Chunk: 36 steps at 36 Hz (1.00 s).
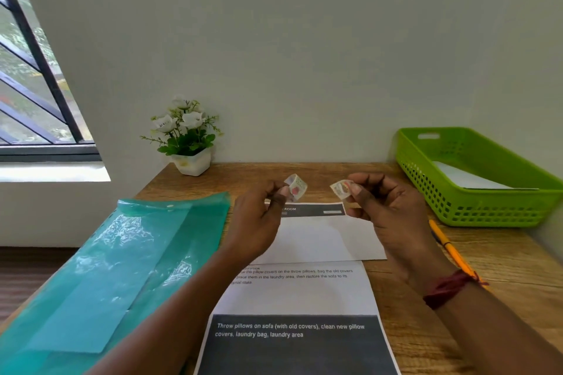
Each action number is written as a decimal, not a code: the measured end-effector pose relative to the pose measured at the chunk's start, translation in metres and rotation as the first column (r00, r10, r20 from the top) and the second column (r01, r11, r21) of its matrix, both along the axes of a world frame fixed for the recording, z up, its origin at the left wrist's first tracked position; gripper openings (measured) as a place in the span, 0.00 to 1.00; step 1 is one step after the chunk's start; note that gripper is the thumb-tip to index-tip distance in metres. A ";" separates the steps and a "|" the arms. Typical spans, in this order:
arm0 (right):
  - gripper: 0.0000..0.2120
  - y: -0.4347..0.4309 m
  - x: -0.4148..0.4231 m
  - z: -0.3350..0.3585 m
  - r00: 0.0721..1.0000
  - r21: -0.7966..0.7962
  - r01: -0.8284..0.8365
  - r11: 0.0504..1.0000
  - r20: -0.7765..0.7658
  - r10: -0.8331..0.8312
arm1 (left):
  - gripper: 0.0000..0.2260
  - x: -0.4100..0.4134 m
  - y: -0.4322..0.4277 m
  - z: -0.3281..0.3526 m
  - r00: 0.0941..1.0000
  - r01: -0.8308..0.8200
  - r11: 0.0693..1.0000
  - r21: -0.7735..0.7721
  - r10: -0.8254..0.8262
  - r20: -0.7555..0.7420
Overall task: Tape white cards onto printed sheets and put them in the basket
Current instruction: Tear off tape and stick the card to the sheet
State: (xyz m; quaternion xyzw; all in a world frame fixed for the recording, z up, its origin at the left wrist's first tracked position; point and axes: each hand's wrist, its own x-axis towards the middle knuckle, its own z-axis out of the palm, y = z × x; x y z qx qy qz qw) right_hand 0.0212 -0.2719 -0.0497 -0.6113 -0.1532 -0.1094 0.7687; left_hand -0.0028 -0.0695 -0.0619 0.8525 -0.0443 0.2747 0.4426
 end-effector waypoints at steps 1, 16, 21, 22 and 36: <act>0.07 -0.002 0.002 0.001 1.000 -0.002 0.003 1.000 -0.005 -0.003 | 0.07 0.002 0.002 -0.002 1.000 -0.029 0.999 -0.014 0.029 -0.007; 0.07 -0.024 0.024 -0.001 0.998 -0.140 0.025 0.990 -0.048 -0.032 | 0.09 0.036 0.034 0.021 0.958 -0.257 0.952 0.166 0.274 -0.090; 0.09 -0.031 0.031 -0.003 0.998 -0.294 0.067 0.953 0.008 -0.067 | 0.10 0.059 0.067 0.019 0.905 -0.358 0.829 0.430 0.421 -0.058; 0.10 -0.032 0.033 -0.003 0.995 -0.334 0.099 0.937 0.042 -0.090 | 0.11 0.063 0.073 0.018 0.890 -0.371 0.803 0.466 0.450 -0.067; 0.21 -0.047 0.051 -0.008 0.944 -0.590 0.286 0.755 0.311 -0.115 | 0.08 0.095 0.122 0.017 0.829 -0.206 0.726 0.656 0.486 -0.277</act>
